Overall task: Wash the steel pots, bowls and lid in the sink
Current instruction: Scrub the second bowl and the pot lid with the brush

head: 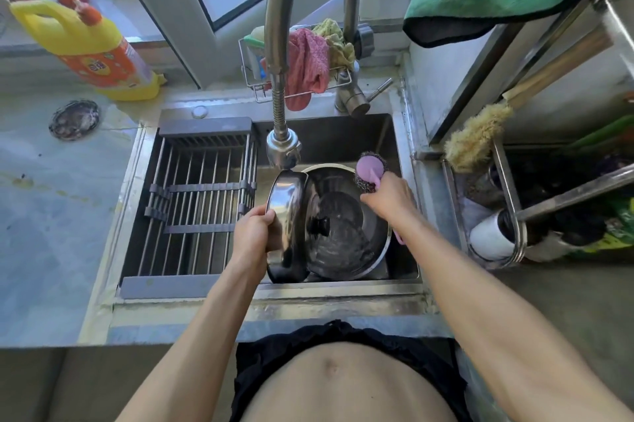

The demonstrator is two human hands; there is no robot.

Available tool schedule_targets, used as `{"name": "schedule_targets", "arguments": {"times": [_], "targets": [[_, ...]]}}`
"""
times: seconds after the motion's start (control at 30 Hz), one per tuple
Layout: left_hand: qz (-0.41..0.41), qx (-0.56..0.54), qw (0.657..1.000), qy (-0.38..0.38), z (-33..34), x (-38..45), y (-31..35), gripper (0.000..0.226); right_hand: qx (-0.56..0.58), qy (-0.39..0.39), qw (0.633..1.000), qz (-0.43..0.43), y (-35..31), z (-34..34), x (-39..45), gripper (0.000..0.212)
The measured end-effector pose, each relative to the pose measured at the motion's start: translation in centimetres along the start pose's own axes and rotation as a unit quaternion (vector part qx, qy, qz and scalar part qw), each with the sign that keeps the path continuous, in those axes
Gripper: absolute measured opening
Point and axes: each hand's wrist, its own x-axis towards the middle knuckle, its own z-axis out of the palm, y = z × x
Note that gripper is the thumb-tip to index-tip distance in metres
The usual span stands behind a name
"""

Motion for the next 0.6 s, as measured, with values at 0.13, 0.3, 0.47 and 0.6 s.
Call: {"name": "schedule_targets", "arguments": {"times": [0.13,0.3,0.47,0.6], "targets": [[0.012,-0.012,1.000,-0.004,-0.2,-1.3,0.7,0.032,-0.079,0.029,0.996,0.007,0.4,2.2,-0.4,0.038],[0.013,-0.063,0.997,0.038,-1.3,-1.6,1.3,0.028,-0.106,0.070,0.992,-0.019,0.0,2.8,0.8,0.036],[-0.014,-0.156,0.985,0.077,-1.9,-1.3,1.6,0.017,-0.084,0.084,0.993,-0.014,-0.5,2.7,1.6,0.044],[-0.007,-0.161,0.983,0.084,-2.0,-0.9,1.3,0.025,-0.064,0.046,0.997,0.000,-2.1,1.5,1.5,0.031]]}}
